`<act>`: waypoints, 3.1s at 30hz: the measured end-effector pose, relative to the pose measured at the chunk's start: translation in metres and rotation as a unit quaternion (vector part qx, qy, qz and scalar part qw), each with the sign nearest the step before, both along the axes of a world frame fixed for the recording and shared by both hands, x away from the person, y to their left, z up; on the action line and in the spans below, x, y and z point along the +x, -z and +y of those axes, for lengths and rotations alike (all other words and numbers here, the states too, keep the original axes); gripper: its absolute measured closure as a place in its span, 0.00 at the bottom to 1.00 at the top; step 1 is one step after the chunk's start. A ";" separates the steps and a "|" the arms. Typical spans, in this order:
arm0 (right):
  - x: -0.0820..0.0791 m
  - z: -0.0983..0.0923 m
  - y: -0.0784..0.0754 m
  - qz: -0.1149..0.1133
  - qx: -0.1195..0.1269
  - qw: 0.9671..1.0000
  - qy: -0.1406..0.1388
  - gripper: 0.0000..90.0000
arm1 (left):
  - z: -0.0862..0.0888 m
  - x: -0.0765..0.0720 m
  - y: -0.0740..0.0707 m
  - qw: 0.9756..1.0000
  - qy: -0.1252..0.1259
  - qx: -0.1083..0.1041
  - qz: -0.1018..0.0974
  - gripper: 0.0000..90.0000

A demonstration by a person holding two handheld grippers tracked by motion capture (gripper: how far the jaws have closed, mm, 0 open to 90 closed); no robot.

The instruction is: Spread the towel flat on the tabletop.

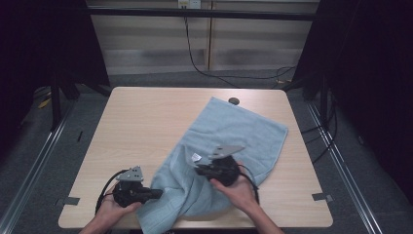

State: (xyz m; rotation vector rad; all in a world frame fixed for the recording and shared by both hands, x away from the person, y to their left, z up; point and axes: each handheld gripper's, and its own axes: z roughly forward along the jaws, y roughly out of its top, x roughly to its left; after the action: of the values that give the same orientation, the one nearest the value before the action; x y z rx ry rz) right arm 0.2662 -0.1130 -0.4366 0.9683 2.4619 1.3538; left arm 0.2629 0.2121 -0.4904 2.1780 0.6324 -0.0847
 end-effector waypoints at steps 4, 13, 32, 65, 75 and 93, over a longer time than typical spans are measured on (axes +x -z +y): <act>-0.027 -0.060 -0.002 -0.003 0.009 0.998 0.056 0.95 | 0.005 0.004 -0.003 1.000 -0.018 -0.008 -0.004 1.00; -0.078 -0.122 0.033 0.060 -0.004 0.993 0.099 0.78 | 0.006 0.019 -0.012 0.998 -0.049 -0.044 -0.011 1.00; 0.047 -0.066 0.061 0.018 -0.114 0.988 0.106 0.61 | -0.011 0.036 -0.022 0.997 -0.042 -0.063 -0.014 0.99; -0.090 -0.149 0.009 0.004 0.068 0.993 0.091 0.77 | -0.019 0.011 -0.044 0.993 0.029 -0.111 -0.011 0.75; -0.001 -0.089 0.044 0.050 -0.034 0.996 0.062 0.73 | -0.062 0.053 0.008 0.999 -0.002 0.035 -0.015 0.75; -0.098 -0.125 0.054 0.083 -0.073 0.992 0.057 0.68 | -0.006 -0.016 0.006 0.999 -0.030 0.028 0.007 0.77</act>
State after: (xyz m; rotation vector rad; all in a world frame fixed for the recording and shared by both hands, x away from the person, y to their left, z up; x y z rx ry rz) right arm 0.1685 -0.2379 -0.4901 1.2079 2.5371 1.0831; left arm 0.2465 0.2058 -0.4969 2.2123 0.7154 -0.0517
